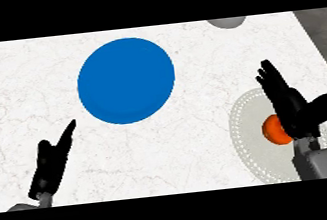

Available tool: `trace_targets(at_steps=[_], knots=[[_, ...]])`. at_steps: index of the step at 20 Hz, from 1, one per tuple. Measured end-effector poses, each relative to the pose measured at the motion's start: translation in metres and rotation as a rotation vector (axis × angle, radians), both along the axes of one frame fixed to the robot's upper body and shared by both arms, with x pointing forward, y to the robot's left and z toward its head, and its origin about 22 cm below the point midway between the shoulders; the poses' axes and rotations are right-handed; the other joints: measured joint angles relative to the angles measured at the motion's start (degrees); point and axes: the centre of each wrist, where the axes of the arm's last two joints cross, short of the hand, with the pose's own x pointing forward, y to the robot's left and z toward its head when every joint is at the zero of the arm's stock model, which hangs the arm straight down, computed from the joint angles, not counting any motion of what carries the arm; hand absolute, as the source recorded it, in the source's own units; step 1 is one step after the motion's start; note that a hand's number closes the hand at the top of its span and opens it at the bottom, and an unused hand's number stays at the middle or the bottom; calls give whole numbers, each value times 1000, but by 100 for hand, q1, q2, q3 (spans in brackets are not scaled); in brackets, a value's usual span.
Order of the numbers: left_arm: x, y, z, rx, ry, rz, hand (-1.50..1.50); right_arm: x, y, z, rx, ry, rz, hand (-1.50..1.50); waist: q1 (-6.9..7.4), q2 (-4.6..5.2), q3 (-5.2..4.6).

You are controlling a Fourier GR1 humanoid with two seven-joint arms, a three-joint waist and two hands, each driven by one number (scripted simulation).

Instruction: Pick the squash from the placemat and place it in the plate

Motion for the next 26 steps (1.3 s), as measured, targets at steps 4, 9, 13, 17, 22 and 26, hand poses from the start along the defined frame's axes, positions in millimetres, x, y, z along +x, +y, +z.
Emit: trace_targets(at_steps=[4,9,13,17,22,26], knots=[[-29,-35,6,-128,-61,-127,0,4,-9,20,125,-103,-133,-150,-38,-105,258],[-12,17,32,118,-249,-11,0,-8,-53,31,129,-238,-526,-150,-174,-138,348],[-15,36,37,203,-318,26,0,-27,-52,30,124,-384,-828,-150,-167,-111,368],[-19,47,39,235,-356,33,0,-57,-30,34,140,-491,-971,-150,-127,-82,377],[-22,50,35,247,-379,36,0,-102,-4,36,92,-462,-928,-150,-69,-42,377],[-18,54,41,251,-390,32,0,-126,-10,31,-38,-306,-844,-150,-35,-18,369]])
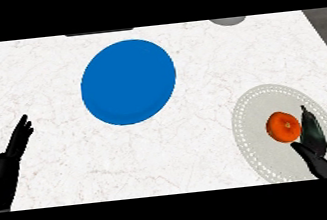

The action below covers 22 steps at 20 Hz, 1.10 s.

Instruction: Pick the squash from the placemat and place it in the plate

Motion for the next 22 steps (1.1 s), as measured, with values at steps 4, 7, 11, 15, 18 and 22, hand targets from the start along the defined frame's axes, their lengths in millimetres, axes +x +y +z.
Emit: trace_targets(at_steps=[4,7,11,15,18,22], knots=[[5,-3,0,1,-9,-7,0,-18,-16,4,-59,212,59,-150,17,23,-5],[4,-4,-4,4,-7,-13,0,-22,-25,19,-70,339,86,-150,50,29,-6],[3,-4,-3,6,-6,-15,0,-13,-38,36,-66,488,123,-150,86,28,0],[6,-5,1,8,-16,-17,0,3,-42,46,-61,619,183,-150,97,24,5],[7,-8,0,5,-12,-12,0,17,-48,50,-66,700,230,-150,89,21,9],[8,-12,1,5,-11,-12,0,28,-52,40,-91,820,291,-150,83,17,12]])
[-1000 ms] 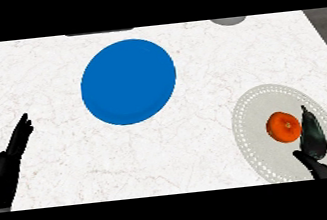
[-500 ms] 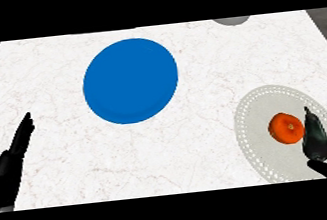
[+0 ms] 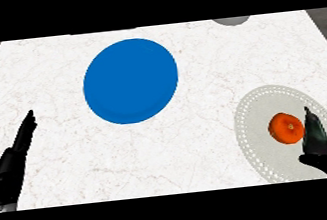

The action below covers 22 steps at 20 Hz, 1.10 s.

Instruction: Pick the squash from the placemat and place it in the plate

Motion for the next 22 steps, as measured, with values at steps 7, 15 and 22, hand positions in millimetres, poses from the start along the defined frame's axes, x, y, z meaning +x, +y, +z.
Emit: trace_targets(at_steps=[7,15,22], knots=[[-3,9,-2,2,-3,6,0,23,-12,-12,-16,116,95,-150,-15,-4,2],[-8,1,-5,-1,-1,5,0,42,-8,-41,14,164,167,-150,-25,-6,3],[-3,7,-4,0,5,4,0,55,-7,-58,31,203,200,-150,-33,-7,2]])
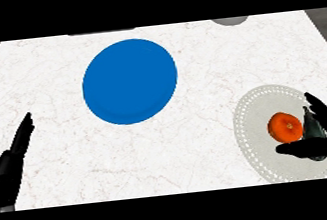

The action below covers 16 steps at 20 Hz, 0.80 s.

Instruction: Pick the squash from the placemat and place it in the plate

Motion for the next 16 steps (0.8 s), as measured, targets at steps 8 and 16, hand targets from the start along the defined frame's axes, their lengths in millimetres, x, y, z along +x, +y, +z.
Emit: trace_targets(at_steps=[8,16], knots=[[3,4,-2,-3,-1,5,0,0,2,-18,4,4,9,-150,-14,-25,-39],[-1,0,0,-1,-2,0,0,7,6,-34,5,-86,22,150,-9,-49,-70]])
